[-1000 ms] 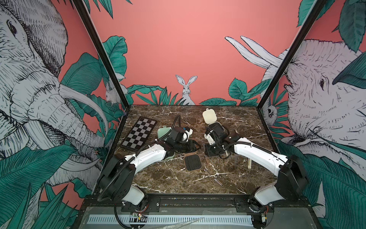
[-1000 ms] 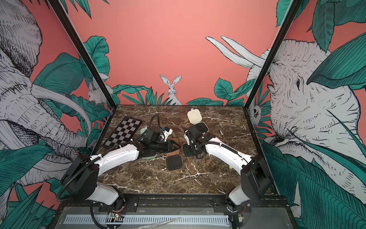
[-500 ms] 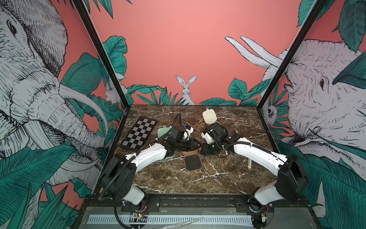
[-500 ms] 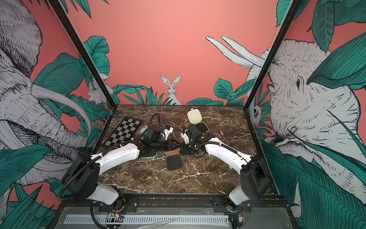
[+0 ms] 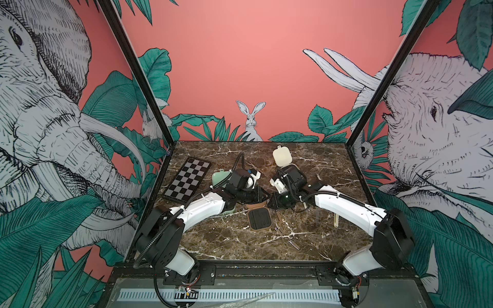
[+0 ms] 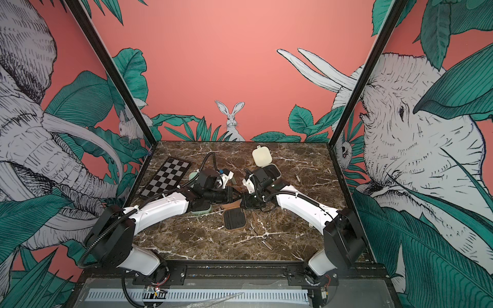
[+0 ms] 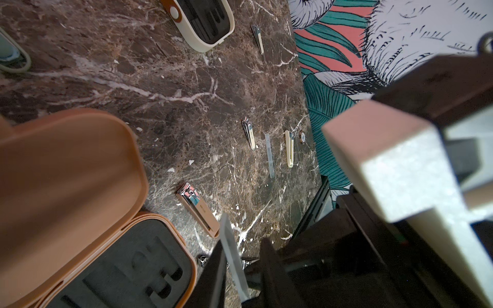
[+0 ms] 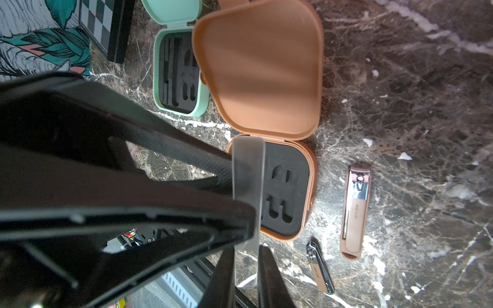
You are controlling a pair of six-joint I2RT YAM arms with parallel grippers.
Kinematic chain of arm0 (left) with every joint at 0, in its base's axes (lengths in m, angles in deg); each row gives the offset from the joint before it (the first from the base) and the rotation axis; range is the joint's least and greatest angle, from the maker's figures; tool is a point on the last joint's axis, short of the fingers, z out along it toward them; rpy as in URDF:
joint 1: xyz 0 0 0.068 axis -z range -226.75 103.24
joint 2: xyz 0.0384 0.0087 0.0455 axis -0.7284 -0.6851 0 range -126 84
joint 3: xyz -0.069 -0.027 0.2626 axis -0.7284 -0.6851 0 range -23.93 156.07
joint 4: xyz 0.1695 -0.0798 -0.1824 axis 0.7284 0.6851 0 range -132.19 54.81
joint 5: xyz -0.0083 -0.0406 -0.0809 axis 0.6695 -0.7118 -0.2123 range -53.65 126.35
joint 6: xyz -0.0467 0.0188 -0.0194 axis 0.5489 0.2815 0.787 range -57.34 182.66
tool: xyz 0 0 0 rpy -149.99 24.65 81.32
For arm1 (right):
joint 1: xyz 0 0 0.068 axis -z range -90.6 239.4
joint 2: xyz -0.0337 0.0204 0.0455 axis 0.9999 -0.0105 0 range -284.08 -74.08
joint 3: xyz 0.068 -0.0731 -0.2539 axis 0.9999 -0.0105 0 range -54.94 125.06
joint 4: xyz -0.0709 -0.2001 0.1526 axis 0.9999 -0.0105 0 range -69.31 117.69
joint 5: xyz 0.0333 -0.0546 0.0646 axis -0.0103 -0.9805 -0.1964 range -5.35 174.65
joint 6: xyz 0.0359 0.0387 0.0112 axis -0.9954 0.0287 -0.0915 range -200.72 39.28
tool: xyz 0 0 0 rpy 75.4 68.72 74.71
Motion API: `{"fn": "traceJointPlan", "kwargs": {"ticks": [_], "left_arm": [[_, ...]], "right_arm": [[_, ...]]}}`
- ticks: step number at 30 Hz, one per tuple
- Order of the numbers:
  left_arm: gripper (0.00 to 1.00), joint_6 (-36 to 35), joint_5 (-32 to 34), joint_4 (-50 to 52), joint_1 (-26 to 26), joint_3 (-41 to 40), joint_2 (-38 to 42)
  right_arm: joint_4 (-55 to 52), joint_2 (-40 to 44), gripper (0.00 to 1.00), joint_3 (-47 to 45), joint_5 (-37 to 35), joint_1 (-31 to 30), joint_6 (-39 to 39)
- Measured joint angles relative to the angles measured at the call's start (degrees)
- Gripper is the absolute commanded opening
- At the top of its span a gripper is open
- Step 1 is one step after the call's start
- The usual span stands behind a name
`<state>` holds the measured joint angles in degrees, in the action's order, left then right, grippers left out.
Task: Organize nail clipper sets
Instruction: Pick up the component of the nail clipper set from the center of the board.
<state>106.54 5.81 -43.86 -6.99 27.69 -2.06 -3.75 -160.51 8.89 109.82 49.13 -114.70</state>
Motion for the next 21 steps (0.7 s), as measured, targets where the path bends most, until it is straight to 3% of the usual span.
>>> {"fn": "traceJointPlan", "kwargs": {"ticks": [8,10,17,21], "left_arm": [[0.00,0.2,-0.3,-0.2,0.0,0.0,-0.2],[0.00,0.2,-0.5,-0.4,0.0,0.0,-0.4],[0.00,0.0,-1.5,-1.7,-0.4,0.0,-0.5],[0.00,0.1,-4.6,-4.3,-3.4,-0.2,0.3]], "right_arm": [[0.6,0.0,0.23,0.0,0.8,0.0,-0.1],[0.7,0.0,0.26,0.0,0.8,0.0,-0.1],[0.7,3.0,0.49,-0.8,0.0,0.9,0.9],[1.1,10.2,0.51,-2.0,-0.1,4.3,2.3]]}}
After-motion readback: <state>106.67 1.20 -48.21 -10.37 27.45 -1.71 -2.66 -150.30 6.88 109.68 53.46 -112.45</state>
